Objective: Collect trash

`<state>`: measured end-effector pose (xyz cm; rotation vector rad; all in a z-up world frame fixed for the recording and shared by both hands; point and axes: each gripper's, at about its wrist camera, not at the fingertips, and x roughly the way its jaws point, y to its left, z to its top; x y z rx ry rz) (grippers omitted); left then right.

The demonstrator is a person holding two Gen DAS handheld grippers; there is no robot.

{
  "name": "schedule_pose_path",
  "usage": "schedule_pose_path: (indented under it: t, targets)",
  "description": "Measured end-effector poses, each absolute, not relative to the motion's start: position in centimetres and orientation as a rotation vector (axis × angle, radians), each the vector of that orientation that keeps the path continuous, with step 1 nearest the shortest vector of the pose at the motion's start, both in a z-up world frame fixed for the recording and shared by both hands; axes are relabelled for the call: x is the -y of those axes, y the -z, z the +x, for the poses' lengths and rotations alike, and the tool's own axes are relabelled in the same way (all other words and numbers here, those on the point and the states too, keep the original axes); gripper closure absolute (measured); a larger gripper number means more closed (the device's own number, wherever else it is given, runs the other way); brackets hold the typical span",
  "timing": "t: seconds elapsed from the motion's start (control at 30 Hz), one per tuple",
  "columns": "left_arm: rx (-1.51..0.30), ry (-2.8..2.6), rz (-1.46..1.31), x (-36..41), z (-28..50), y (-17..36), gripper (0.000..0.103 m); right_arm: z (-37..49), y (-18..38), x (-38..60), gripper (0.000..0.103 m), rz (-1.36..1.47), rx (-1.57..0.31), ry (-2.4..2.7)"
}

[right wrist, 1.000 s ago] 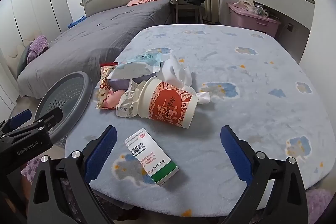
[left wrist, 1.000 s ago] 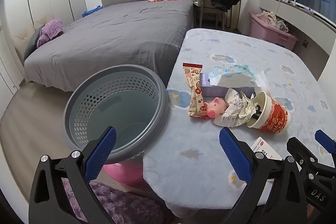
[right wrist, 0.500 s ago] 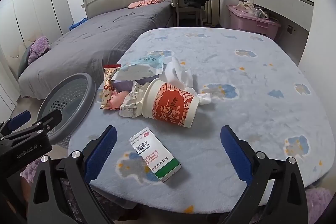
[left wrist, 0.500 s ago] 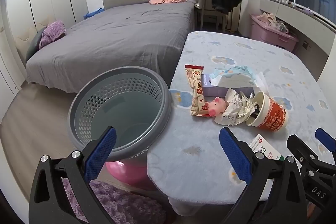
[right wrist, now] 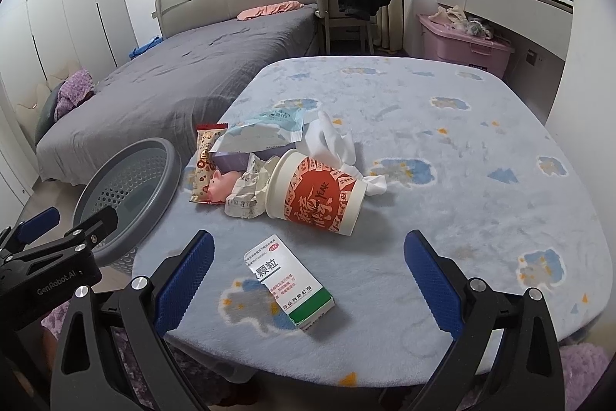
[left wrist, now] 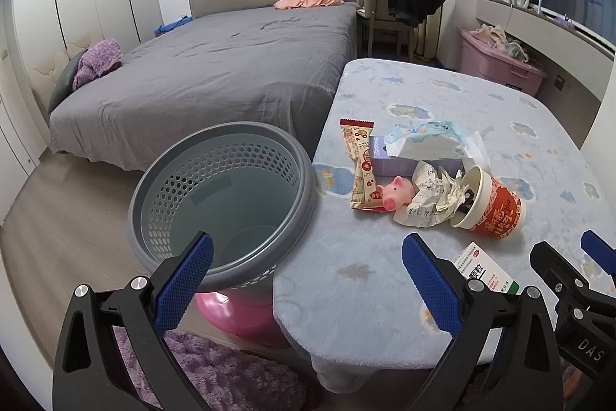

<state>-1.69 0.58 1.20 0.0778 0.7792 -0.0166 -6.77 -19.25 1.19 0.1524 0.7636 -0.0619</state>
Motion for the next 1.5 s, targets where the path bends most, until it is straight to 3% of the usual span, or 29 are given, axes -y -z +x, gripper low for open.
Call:
schedule_pose_path:
  t: [1.5]
  targets:
    - [-0.760,0.015,0.089,-0.6,-3.2,-2.3,0.006,-8.0,-2.1,19.6,0.009,0.157,-0.730,0.060]
